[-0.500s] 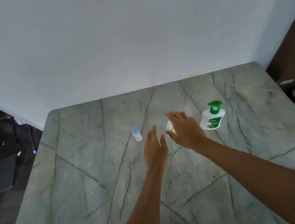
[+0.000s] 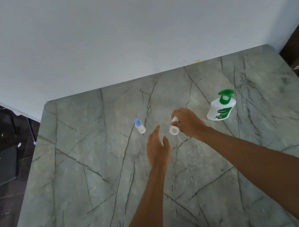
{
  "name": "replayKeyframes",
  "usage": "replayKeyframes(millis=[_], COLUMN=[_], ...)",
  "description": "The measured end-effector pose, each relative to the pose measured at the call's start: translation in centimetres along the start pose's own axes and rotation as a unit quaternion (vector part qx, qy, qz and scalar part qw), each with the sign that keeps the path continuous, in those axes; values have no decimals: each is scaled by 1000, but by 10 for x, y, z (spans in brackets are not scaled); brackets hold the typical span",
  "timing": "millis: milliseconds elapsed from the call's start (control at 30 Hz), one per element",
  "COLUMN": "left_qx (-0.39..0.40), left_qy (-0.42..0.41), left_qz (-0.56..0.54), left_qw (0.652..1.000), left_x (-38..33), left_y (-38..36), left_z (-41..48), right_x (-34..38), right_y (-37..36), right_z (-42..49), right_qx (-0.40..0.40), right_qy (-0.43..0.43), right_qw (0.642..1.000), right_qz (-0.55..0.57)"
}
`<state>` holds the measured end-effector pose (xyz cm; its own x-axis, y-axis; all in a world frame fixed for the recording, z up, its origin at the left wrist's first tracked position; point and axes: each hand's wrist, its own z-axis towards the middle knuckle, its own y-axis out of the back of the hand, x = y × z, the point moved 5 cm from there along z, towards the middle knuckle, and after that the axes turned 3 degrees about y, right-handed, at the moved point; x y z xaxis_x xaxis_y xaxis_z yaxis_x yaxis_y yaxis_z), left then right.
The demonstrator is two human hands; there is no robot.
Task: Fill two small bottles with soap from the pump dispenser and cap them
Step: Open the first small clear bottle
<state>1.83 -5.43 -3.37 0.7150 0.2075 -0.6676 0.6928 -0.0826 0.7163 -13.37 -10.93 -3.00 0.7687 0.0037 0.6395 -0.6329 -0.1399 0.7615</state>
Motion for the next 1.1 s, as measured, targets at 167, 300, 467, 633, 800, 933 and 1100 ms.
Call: replayKeyframes(millis=[167, 300, 467, 633, 800, 933, 1100], left_qx=[23, 9, 4, 29, 44, 74, 47], left_qy=[-56, -119, -154, -160, -151, -159, -174], left_qz=[-26, -35, -76, -72, -100, -119, -119], left_qw=[998, 992, 985, 984, 982, 977, 976], left_x=[-16, -24, -31, -25, -19, -20, -18], left_y=[5, 13, 33, 46, 56, 58, 67], left_z=[6, 6, -4, -17, -23, -25, -24], right_x=[21, 42, 54, 63, 72, 85, 89], right_y=[21, 46, 60, 56, 47, 50, 65], right_z=[-20, -40, -62, -72, -75, -77, -76], right_qx=[-58, -113, -138, -125, -133, -140, -32], right_qy=[4, 15, -11, -32, -16, 30, 29], right_qw=[993, 985, 981, 984, 985, 986, 992], right_qz=[98, 131, 136, 122, 108, 85, 117])
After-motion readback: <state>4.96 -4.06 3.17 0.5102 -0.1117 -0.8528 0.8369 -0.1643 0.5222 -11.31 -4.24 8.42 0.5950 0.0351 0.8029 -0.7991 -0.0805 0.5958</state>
